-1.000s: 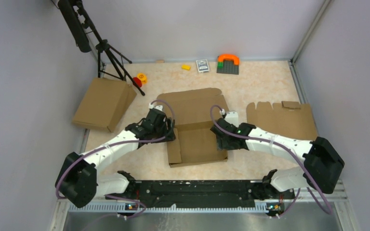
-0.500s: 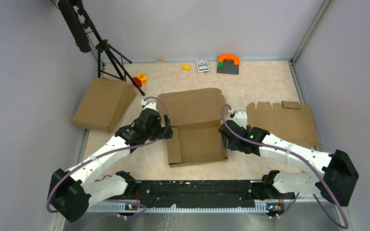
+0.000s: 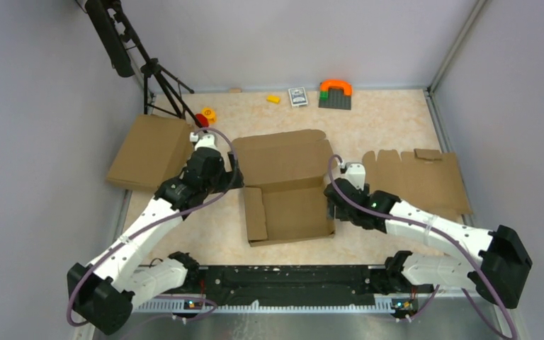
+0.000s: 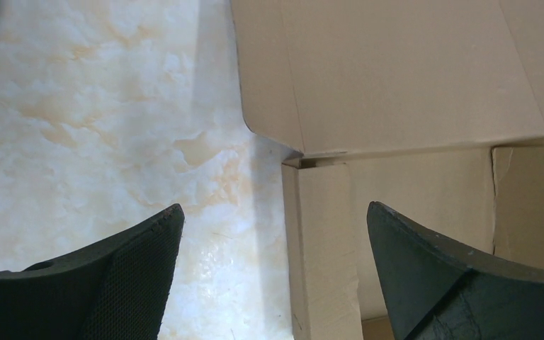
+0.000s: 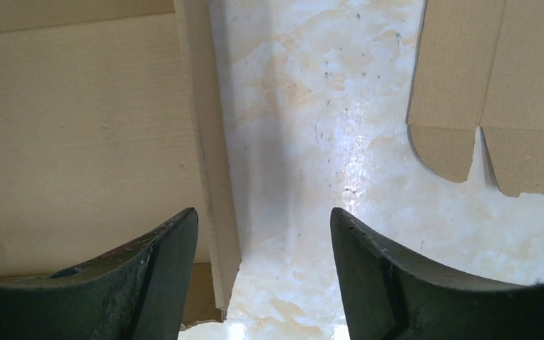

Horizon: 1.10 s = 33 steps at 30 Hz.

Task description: Fold the paper box

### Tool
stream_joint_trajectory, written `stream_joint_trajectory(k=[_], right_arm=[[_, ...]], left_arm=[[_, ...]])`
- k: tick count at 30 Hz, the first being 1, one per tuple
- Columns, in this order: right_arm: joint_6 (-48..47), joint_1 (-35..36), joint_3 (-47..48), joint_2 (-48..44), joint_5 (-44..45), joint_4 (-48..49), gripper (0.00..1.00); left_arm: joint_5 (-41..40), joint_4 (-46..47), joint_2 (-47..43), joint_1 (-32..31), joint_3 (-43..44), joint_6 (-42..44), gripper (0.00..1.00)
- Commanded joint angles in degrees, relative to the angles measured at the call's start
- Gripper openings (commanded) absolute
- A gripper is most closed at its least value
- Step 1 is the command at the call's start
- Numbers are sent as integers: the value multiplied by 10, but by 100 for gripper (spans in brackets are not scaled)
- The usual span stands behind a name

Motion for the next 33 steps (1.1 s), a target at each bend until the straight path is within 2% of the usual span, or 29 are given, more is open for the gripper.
stream_joint_trajectory(k=[1,4,10,13,17,18,20,27,33], right_arm=[[-29,6,16,-17,15,28,68],[-38,-10,36,-17,19,24,68],[-106,-158,73,-22,-134,95,68],[-110,-209,102,-6,-167,127,68],[-84,-261,144,59,-205,163,68],[-57,-326,174,141,-306,202,68],[-52,-356,191,191,-351,224,68],[-64,-384,241,316,-390,242,69],[-86,-385,255,352,-423,267,68]], left_arm=[[44,6,6,40,19,12,99],[72,33,8,64,6,4,99],[168,97,40,133,-18,-26,99],[194,135,63,147,-17,-43,96],[182,173,106,147,-3,-64,95],[166,186,150,148,15,-76,96],[164,197,174,153,22,-81,96],[163,206,236,177,41,-96,92],[198,202,285,178,84,-73,83]])
